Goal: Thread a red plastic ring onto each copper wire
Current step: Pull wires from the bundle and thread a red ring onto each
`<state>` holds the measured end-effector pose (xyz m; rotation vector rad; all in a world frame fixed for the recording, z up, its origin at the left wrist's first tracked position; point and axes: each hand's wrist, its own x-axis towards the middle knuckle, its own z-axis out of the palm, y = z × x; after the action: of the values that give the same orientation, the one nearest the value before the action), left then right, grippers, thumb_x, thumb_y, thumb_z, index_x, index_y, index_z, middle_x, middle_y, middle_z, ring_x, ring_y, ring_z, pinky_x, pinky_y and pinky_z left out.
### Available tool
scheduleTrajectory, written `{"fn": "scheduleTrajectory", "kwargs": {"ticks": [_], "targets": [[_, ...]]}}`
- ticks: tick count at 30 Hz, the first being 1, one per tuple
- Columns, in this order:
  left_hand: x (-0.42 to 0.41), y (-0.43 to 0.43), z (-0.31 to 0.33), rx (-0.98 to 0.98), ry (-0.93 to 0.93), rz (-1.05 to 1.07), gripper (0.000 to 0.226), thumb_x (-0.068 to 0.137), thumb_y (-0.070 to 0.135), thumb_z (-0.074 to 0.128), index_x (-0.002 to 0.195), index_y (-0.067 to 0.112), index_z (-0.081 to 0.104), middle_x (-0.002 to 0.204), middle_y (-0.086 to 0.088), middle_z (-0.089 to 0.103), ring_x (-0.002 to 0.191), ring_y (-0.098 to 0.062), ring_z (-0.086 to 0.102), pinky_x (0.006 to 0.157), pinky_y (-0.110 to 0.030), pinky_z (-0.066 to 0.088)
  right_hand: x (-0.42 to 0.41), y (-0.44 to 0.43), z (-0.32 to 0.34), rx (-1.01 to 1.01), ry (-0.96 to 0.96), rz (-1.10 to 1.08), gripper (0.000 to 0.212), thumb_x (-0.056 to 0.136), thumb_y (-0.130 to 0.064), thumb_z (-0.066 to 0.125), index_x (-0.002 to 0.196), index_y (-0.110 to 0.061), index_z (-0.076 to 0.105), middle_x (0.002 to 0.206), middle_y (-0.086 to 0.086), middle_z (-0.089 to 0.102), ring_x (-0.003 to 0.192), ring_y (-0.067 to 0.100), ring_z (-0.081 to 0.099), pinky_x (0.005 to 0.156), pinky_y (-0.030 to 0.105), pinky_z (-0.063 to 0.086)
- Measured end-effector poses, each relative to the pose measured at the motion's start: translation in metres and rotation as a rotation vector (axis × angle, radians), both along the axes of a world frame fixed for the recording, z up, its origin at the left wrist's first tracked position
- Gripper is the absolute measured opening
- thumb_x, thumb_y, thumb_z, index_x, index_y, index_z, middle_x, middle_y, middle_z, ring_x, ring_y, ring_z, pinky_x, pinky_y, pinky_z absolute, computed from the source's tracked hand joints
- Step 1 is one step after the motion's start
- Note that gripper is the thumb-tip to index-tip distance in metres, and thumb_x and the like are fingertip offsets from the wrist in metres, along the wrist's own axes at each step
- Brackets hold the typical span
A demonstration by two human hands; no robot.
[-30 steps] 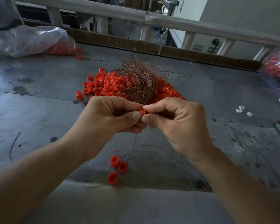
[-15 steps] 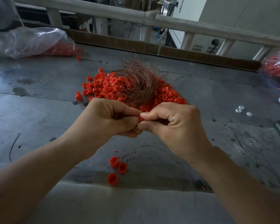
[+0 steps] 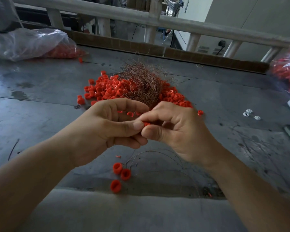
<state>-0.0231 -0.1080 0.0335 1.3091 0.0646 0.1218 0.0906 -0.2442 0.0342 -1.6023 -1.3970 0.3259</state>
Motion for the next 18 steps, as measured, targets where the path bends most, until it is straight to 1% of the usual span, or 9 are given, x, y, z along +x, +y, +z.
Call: {"fn": "scheduleTrajectory", "kwargs": {"ticks": [2,4,6,7,9,11,15,18], "targets": [[-0.001,0.0,0.0,-0.032,-0.01,-0.005,0.049,0.048,0.026,0.086,0.093,0.016,0.071,0.07,-0.014,0.069,0.06,-0.02,0.068,0.051,-0.021,0.053,-0.001,0.0,0.002,-0.006,-0.083,-0.001,0.013,0.077,-0.025,0.062,0.089,-0.029,0.062,0.078,-0.007,0.055,0.076,0.0,0.053,0.068,0.01,0.039],[-0.001,-0.002,0.002,-0.022,-0.046,-0.01,0.05,0.052,0.03,0.083,0.097,0.013,0.069,0.069,-0.014,0.068,0.06,-0.021,0.068,0.051,-0.022,0.054,-0.004,-0.002,0.005,0.008,-0.09,-0.016,0.008,0.079,-0.024,0.059,0.086,-0.023,0.064,0.077,-0.008,0.052,0.074,-0.001,0.05,0.066,0.009,0.038],[-0.002,-0.005,0.004,0.076,-0.067,0.018,0.06,0.05,0.04,0.085,0.101,0.015,0.065,0.068,-0.014,0.068,0.059,-0.023,0.068,0.05,-0.024,0.053,-0.009,-0.002,0.006,0.003,-0.092,-0.02,0.012,0.081,-0.025,0.058,0.083,-0.016,0.064,0.076,-0.01,0.05,0.072,-0.001,0.049,0.064,0.01,0.038],[-0.003,-0.006,0.005,0.147,-0.073,0.039,0.062,0.049,0.043,0.085,0.102,0.018,0.064,0.067,-0.015,0.068,0.057,-0.024,0.067,0.049,-0.024,0.052,-0.011,-0.002,0.006,-0.009,-0.107,-0.019,0.012,0.081,-0.026,0.057,0.081,-0.015,0.062,0.076,-0.011,0.049,0.071,-0.001,0.049,0.064,0.01,0.038],[-0.004,-0.007,0.005,0.229,-0.088,0.067,0.062,0.049,0.042,0.083,0.104,0.021,0.063,0.066,-0.016,0.067,0.054,-0.025,0.066,0.047,-0.023,0.051,-0.014,-0.001,0.004,-0.026,-0.135,-0.028,0.015,0.082,-0.027,0.056,0.08,-0.012,0.061,0.076,-0.012,0.047,0.07,-0.001,0.047,0.064,0.01,0.038],[-0.004,-0.008,0.005,0.242,-0.105,0.071,0.06,0.052,0.04,0.082,0.106,0.022,0.062,0.064,-0.016,0.067,0.052,-0.026,0.066,0.046,-0.023,0.05,-0.016,-0.001,0.005,-0.027,-0.127,-0.033,0.018,0.082,-0.025,0.056,0.08,-0.009,0.061,0.077,-0.013,0.048,0.07,-0.002,0.048,0.064,0.011,0.039],[-0.008,-0.008,0.005,0.259,-0.144,0.064,0.052,0.056,0.039,0.081,0.104,0.028,0.064,0.061,-0.017,0.066,0.048,-0.026,0.065,0.043,-0.024,0.05,-0.023,0.0,0.003,0.026,-0.069,-0.028,0.009,0.081,-0.014,0.058,0.077,-0.007,0.06,0.078,-0.015,0.049,0.071,-0.002,0.05,0.065,0.01,0.041],[-0.009,-0.007,0.006,0.248,-0.163,0.071,0.051,0.057,0.039,0.082,0.104,0.031,0.064,0.061,-0.018,0.065,0.046,-0.028,0.064,0.042,-0.025,0.05,-0.026,0.001,0.003,0.047,-0.043,-0.03,0.008,0.081,-0.013,0.058,0.076,-0.007,0.06,0.076,-0.016,0.048,0.071,-0.002,0.05,0.065,0.01,0.041]]}}
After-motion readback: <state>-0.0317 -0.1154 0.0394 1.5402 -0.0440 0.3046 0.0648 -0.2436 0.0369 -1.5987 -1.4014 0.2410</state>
